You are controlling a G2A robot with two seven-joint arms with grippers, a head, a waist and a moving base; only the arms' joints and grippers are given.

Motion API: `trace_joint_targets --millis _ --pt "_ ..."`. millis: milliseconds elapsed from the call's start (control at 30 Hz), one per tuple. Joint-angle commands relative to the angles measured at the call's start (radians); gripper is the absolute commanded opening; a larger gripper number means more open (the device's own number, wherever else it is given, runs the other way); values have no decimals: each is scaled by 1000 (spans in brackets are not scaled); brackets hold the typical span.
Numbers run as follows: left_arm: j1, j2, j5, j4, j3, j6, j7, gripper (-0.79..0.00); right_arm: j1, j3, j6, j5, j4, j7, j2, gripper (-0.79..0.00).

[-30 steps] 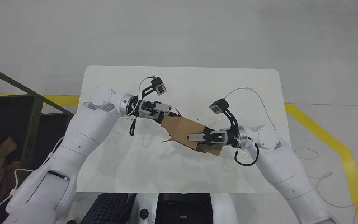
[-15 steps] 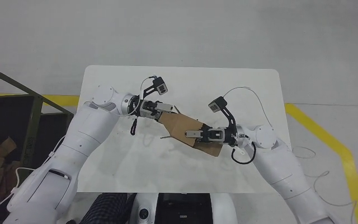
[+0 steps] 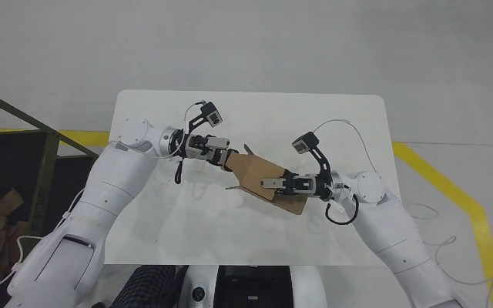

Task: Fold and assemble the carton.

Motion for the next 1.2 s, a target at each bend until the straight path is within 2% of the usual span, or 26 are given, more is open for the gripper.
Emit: trace_joint_targets --millis 0,233,633,1167 --pt "7 3 4 -5 -11 2 4 0 -2 0 2 16 0 26 1 -785" --pt "3 0 19 -19 -19 8 22 0 -9 -27 14 38 -11 75 -4 -785" --pt "-44 -27 1 18 20 -12 7 0 -6 -91 48 13 -9 30 -20 -785" --pt "8 -15 -9 -39 -19 0 -3 0 11 -60 62 54 58 -42 -27 -785"
